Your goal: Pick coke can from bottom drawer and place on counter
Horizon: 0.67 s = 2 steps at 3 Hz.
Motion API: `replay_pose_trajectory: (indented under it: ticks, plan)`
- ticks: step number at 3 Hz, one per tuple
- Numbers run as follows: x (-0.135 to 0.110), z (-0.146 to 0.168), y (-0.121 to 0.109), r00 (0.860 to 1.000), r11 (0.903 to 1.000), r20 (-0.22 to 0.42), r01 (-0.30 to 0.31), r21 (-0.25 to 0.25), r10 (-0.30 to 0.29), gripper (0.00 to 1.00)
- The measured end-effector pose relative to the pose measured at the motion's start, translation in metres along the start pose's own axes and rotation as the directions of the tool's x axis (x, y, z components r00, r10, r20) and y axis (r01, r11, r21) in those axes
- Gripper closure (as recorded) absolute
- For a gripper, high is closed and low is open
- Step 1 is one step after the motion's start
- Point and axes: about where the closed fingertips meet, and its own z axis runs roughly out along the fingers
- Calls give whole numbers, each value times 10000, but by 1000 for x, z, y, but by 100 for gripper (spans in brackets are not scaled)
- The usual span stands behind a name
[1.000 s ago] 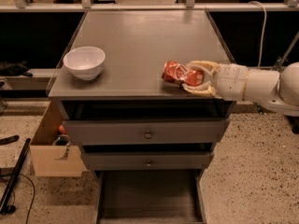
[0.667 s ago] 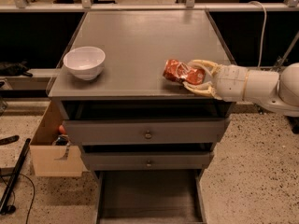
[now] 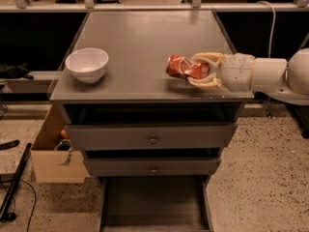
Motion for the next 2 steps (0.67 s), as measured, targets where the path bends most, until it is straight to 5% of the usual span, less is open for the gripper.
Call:
replay_pose_trajectory:
  ticks: [2]
  plan:
    - [0, 0, 0, 10000, 10000, 1, 0, -1, 0, 37]
